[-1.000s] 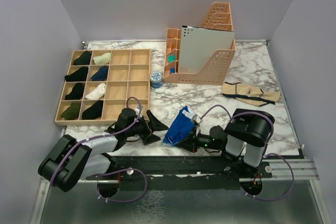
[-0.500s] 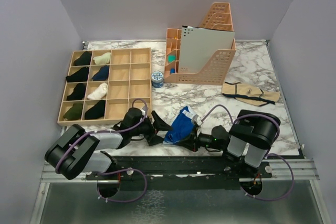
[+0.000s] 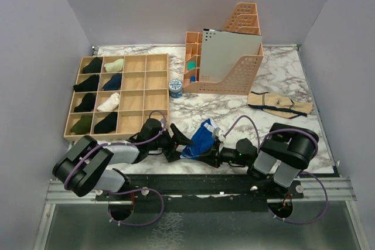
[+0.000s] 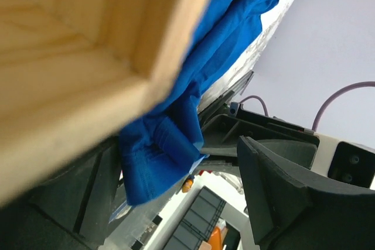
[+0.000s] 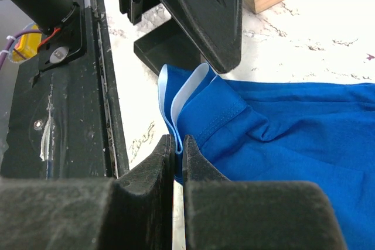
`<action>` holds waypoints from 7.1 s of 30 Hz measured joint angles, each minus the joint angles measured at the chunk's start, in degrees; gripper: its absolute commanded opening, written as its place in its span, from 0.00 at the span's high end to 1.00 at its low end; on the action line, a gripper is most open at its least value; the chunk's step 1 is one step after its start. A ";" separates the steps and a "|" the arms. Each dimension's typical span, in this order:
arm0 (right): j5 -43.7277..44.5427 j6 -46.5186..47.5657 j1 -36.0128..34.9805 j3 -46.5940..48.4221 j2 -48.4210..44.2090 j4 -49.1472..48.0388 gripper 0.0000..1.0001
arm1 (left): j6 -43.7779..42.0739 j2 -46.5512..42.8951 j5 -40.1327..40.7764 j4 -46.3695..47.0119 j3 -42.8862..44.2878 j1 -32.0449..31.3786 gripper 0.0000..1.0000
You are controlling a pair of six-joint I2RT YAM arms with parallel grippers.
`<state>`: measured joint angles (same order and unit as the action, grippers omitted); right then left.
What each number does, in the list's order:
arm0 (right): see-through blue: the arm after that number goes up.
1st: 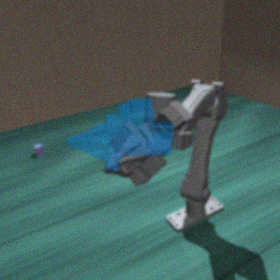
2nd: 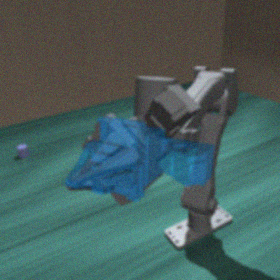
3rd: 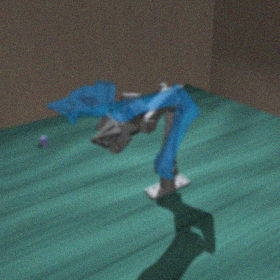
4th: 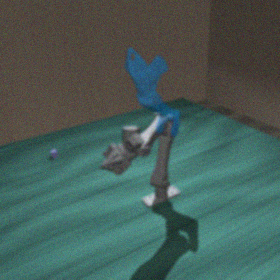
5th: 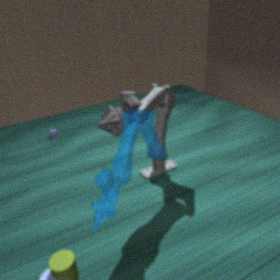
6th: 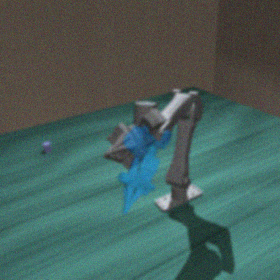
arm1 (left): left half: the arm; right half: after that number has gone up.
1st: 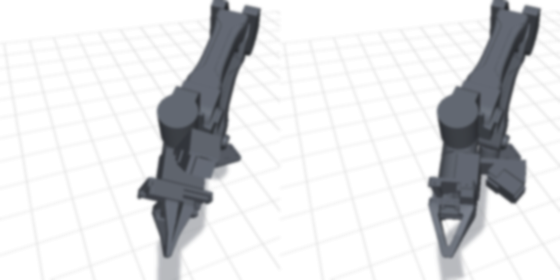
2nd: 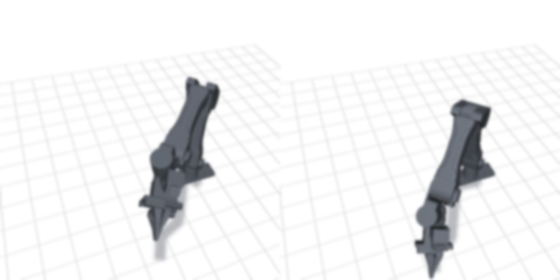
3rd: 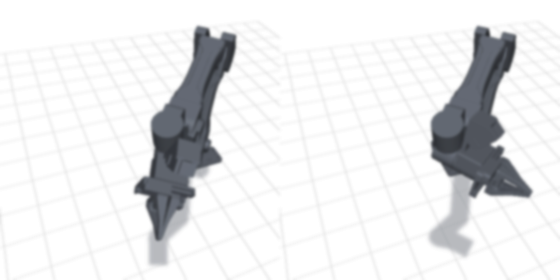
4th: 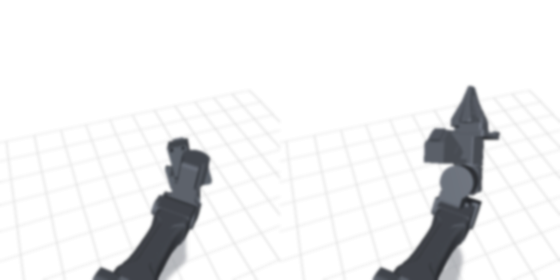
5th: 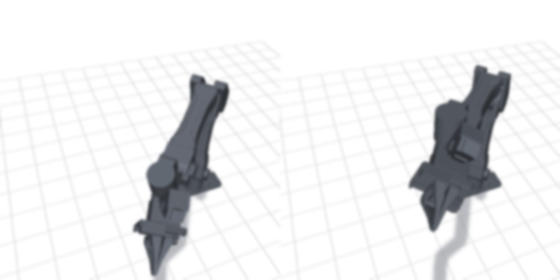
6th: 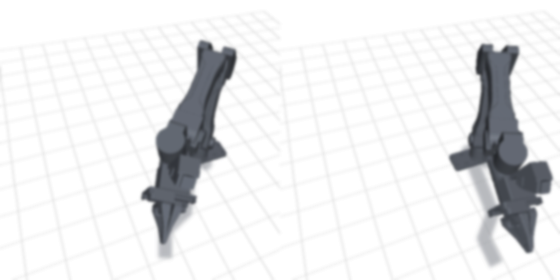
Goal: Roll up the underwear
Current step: Roll the underwear to the center of the board.
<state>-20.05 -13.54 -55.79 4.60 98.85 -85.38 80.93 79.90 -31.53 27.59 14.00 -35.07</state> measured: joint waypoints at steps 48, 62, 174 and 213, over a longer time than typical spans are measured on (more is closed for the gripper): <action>-1.36 16.24 -2.40 0.96 -2.19 8.26 1.00 | 5.86 -7.74 20.39 -25.53 6.64 -9.01 0.65; -0.92 16.61 -2.67 1.22 -2.78 9.49 1.00 | 3.89 -8.35 21.49 -26.69 8.00 -10.38 0.34; 40.13 50.64 -27.43 17.79 -0.46 32.39 0.99 | 1.46 -15.96 15.08 -36.83 6.29 -2.05 0.61; 5.11 -23.04 1.97 12.28 3.10 17.14 0.99 | -20.65 -37.75 18.97 -23.80 -3.91 -1.79 0.15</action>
<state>-14.94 -36.58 -53.82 16.88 101.95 -68.25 60.27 42.15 -12.56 3.79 10.09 -36.86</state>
